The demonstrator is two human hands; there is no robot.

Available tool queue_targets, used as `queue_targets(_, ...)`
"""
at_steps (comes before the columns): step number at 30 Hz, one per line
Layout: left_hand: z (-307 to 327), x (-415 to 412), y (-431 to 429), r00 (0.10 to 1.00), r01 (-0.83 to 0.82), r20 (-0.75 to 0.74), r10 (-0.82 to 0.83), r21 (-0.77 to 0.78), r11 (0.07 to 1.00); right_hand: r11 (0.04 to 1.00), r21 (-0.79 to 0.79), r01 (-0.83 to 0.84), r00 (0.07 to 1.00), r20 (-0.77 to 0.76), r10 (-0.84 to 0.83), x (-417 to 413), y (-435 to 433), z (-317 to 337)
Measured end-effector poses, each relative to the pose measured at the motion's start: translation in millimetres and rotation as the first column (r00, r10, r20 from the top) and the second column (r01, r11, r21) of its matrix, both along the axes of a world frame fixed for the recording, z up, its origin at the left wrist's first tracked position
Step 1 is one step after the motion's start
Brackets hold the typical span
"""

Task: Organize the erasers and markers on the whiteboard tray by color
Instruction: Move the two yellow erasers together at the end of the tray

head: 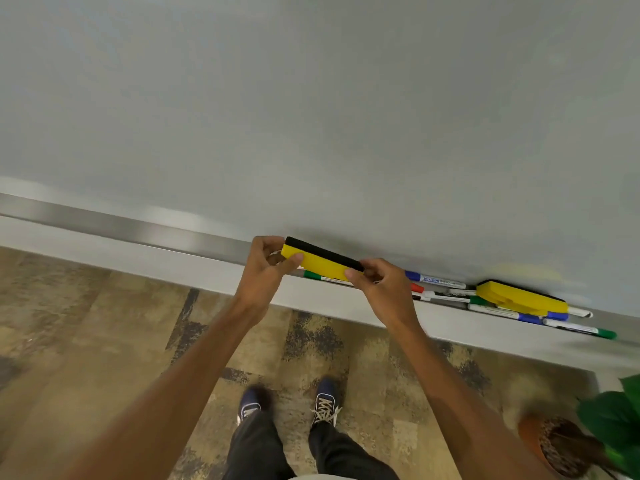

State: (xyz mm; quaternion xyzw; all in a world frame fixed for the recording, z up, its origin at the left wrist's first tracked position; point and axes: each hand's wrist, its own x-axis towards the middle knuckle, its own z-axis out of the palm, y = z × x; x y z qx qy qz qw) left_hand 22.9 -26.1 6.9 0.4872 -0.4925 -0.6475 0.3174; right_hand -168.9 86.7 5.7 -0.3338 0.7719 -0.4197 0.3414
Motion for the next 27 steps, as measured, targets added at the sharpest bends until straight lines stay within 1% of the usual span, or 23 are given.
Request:
queue_targets(2, 2, 9, -4, 0.998, -0.038, -0.058, 0.040, 0.024, 0.999, 0.999, -0.027, -0.026, 1.000, -0.005, 0.026, 10, -5, 4)
queue_targets(4, 5, 18, -9, 0.984, -0.113, -0.127, 0.124, 0.090, 0.990, 0.998, -0.057, -0.019, 0.999, -0.028, 0.018, 23, -12, 7)
queue_targets(6, 7, 29, -16, 0.970, -0.185, -0.133, 0.203, 0.135, 0.973, 0.995, -0.099, -0.001, 0.999, -0.044, -0.003, 39, -20, 10)
queue_targets(8, 7, 41, -23, 0.964, -0.242, -0.078, 0.254, 0.143, 0.960, 0.990, -0.137, 0.010, 1.000, -0.027, -0.014, 57, -30, 12)
queue_targets(13, 3, 76, -42, 0.933, -0.351, 0.119, 0.339, 0.096, 0.932, 0.980, -0.178, 0.093, 0.995, 0.052, -0.085, 103, -54, 11)
queue_targets(15, 3, 93, -51, 0.919, -0.347, 0.207, 0.336, 0.018, 0.938, 0.977, -0.176, 0.120, 0.992, 0.068, -0.110, 124, -65, 9)
queue_targets(17, 6, 112, -62, 0.905, -0.288, 0.295, 0.306, -0.102, 0.952, 0.974, -0.168, 0.150, 0.987, 0.076, -0.139, 146, -78, 7)
queue_targets(19, 9, 131, -75, 0.897, -0.227, 0.343, 0.278, -0.181, 0.957, 0.972, -0.155, 0.179, 0.982, 0.092, -0.166, 167, -92, 4)
queue_targets(23, 7, 164, -107, 0.869, -0.155, 0.422, 0.259, -0.263, 0.952, 0.978, -0.123, 0.167, 0.984, 0.084, -0.158, 205, -123, -5)
queue_targets(27, -5, 192, -137, 0.845, -0.150, 0.471, 0.253, -0.244, 0.958, 0.990, -0.052, 0.134, 0.990, 0.058, -0.131, 237, -157, -15)
